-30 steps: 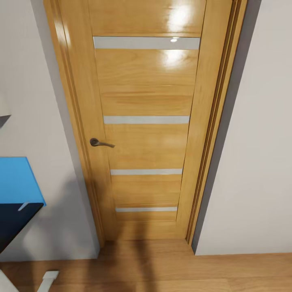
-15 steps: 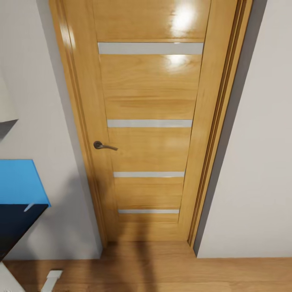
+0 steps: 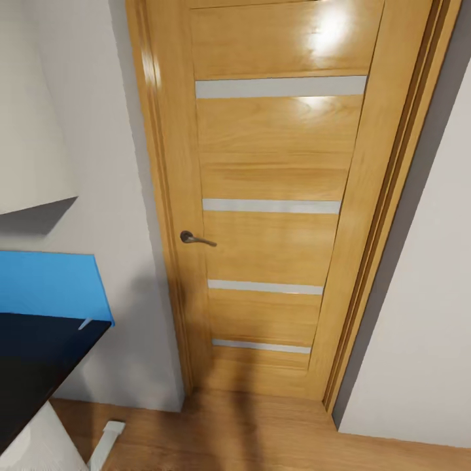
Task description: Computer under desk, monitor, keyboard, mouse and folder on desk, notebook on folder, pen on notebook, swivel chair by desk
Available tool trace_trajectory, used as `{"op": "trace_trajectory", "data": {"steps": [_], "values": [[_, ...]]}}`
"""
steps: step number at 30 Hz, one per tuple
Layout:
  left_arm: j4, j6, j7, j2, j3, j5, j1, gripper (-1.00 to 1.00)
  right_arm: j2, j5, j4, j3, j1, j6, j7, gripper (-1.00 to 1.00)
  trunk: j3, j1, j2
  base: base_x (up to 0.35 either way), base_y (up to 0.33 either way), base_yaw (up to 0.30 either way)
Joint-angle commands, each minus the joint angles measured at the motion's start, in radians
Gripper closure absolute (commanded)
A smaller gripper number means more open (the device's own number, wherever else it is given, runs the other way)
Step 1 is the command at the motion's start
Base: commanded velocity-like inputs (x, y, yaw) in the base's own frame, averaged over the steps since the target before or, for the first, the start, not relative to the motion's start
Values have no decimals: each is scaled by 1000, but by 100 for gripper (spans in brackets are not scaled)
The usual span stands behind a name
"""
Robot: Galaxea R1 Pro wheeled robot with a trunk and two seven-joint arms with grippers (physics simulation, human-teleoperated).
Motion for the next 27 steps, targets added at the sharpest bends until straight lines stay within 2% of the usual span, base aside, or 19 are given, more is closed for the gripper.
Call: {"op": "trace_trajectory", "data": {"steps": [1,2,3,5,9,13,16,18,27], "values": [[-31,-1,0,-2,0,1,0,-100,2,-1,-7,0,0,-10,0,-100,3,-4,7,0,0,232],[-53,-1,0,-3,0,1,-1,-100,6,-1,-19,1,0,-12,0,-100,7,-8,14,0,0,235],[-125,-2,0,-6,-1,1,-1,-100,16,0,-74,1,0,-17,0,-100,10,-12,21,0,0,250],[-211,-2,0,-10,-1,1,-2,-100,27,1,-156,1,0,-18,0,-100,16,-19,35,2,0,255],[-350,-1,4,-15,0,9,-3,-100,46,3,-314,2,-1,-19,0,-100,27,-35,63,40,0,249],[-336,-2,4,-10,1,25,-3,-100,52,7,-345,3,-18,-18,0,-100,35,-50,91,98,0,133],[-285,-15,4,1,2,39,-3,-100,49,5,-314,2,-72,-20,0,-100,40,-61,112,130,0,44],[-270,-29,5,4,3,42,-3,-100,50,5,-298,1,-84,-22,0,-100,44,-69,126,135,0,72],[-212,-160,2,8,0,41,-3,-100,50,9,-265,8,-96,-23,3,-100,38,-73,133,69,0,171]]}}
